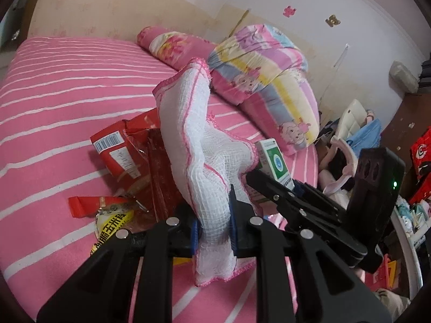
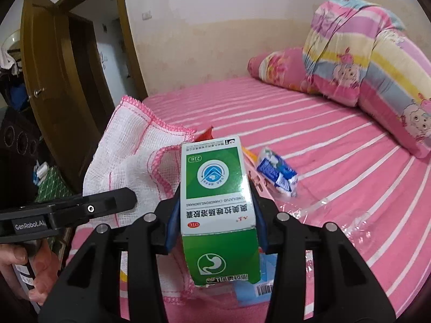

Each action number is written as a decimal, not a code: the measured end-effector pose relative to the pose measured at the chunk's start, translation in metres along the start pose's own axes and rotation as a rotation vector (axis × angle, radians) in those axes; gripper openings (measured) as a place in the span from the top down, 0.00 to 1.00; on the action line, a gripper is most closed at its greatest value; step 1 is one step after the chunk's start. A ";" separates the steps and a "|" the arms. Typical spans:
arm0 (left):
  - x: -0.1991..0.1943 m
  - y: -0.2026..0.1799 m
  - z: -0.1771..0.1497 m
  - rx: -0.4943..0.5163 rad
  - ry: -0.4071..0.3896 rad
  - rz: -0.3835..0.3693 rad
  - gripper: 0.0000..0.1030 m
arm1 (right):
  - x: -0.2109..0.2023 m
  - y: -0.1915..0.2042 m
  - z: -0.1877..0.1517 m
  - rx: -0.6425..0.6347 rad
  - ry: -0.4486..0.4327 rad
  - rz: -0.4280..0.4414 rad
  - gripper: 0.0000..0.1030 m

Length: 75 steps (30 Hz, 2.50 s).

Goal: Collect trash
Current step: 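Lift the cloth and box and carry both toward the black trash bin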

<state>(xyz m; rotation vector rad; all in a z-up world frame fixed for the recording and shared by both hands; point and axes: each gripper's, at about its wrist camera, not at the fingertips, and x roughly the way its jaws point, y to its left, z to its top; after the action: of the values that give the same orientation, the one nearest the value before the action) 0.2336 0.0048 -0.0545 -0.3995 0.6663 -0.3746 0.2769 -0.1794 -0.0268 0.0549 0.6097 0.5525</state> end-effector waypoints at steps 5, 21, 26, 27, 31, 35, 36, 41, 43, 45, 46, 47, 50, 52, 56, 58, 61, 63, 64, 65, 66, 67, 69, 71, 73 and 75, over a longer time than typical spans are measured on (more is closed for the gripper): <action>-0.016 -0.009 -0.003 -0.004 -0.025 -0.009 0.84 | -0.023 0.006 -0.002 0.018 -0.033 0.001 0.57; -0.037 -0.007 -0.025 -0.044 -0.020 0.043 0.69 | -0.037 0.041 -0.020 -0.021 0.011 0.028 0.57; -0.046 -0.012 -0.032 -0.020 -0.034 0.029 0.92 | -0.042 0.048 -0.022 -0.039 0.008 0.035 0.57; -0.048 -0.014 -0.032 -0.016 -0.043 0.024 0.93 | -0.043 0.049 -0.023 -0.042 0.007 0.035 0.57; -0.057 -0.020 -0.034 0.006 -0.075 0.012 0.94 | -0.052 0.049 -0.025 -0.037 -0.007 0.035 0.57; -0.069 -0.030 -0.035 0.018 -0.115 -0.002 0.94 | -0.065 0.047 -0.025 -0.013 -0.025 0.036 0.57; -0.072 -0.033 -0.036 0.023 -0.123 -0.009 0.94 | -0.071 0.047 -0.026 -0.007 -0.034 0.033 0.57; -0.090 -0.050 -0.039 0.043 -0.179 -0.051 0.94 | -0.096 0.050 -0.032 0.036 -0.058 0.021 0.57; -0.098 -0.059 -0.042 0.065 -0.192 -0.056 0.94 | -0.107 0.051 -0.033 0.057 -0.068 0.024 0.57; -0.106 -0.068 -0.048 0.075 -0.198 -0.070 0.94 | -0.119 0.052 -0.034 0.073 -0.077 0.022 0.57; -0.111 -0.073 -0.051 0.078 -0.200 -0.076 0.94 | -0.126 0.054 -0.033 0.078 -0.080 0.016 0.57; -0.116 -0.077 -0.053 0.084 -0.204 -0.082 0.94 | -0.134 0.056 -0.033 0.078 -0.085 0.012 0.57; -0.128 -0.090 -0.057 0.099 -0.216 -0.095 0.94 | -0.156 0.062 -0.033 0.076 -0.093 -0.001 0.57; -0.140 -0.100 -0.059 0.104 -0.228 -0.112 0.94 | -0.170 0.067 -0.033 0.073 -0.100 -0.009 0.57; -0.160 -0.121 -0.061 0.092 -0.245 -0.159 0.94 | -0.206 0.073 -0.033 0.073 -0.128 -0.021 0.57; -0.170 -0.131 -0.066 0.100 -0.251 -0.181 0.94 | -0.223 0.076 -0.032 0.069 -0.144 -0.033 0.57; -0.181 -0.154 -0.072 0.127 -0.251 -0.212 0.94 | -0.252 0.077 -0.033 0.063 -0.162 -0.054 0.57; -0.185 -0.171 -0.076 0.141 -0.249 -0.232 0.94 | -0.271 0.075 -0.036 0.071 -0.171 -0.071 0.57; -0.186 -0.175 -0.078 0.145 -0.247 -0.238 0.94 | -0.278 0.075 -0.037 0.071 -0.172 -0.076 0.57; -0.187 -0.184 -0.081 0.152 -0.240 -0.249 0.94 | -0.287 0.074 -0.039 0.075 -0.174 -0.086 0.57; -0.187 -0.189 -0.083 0.157 -0.236 -0.255 0.94 | -0.296 0.071 -0.042 0.083 -0.176 -0.099 0.57; -0.187 -0.196 -0.086 0.163 -0.229 -0.265 0.94 | -0.303 0.071 -0.044 0.089 -0.180 -0.108 0.57; -0.187 -0.209 -0.093 0.169 -0.213 -0.286 0.94 | -0.319 0.066 -0.050 0.106 -0.193 -0.133 0.57; -0.183 -0.221 -0.099 0.181 -0.194 -0.303 0.94 | -0.334 0.059 -0.057 0.126 -0.198 -0.158 0.57; -0.177 -0.234 -0.107 0.199 -0.171 -0.318 0.94 | -0.347 0.051 -0.063 0.144 -0.201 -0.181 0.57; -0.171 -0.246 -0.115 0.212 -0.146 -0.335 0.94 | -0.360 0.042 -0.073 0.172 -0.202 -0.207 0.57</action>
<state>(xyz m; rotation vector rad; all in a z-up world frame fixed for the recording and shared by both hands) -0.0162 -0.1561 0.0667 -0.3319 0.4105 -0.7205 -0.0286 -0.3346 0.1115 0.2054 0.4579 0.2890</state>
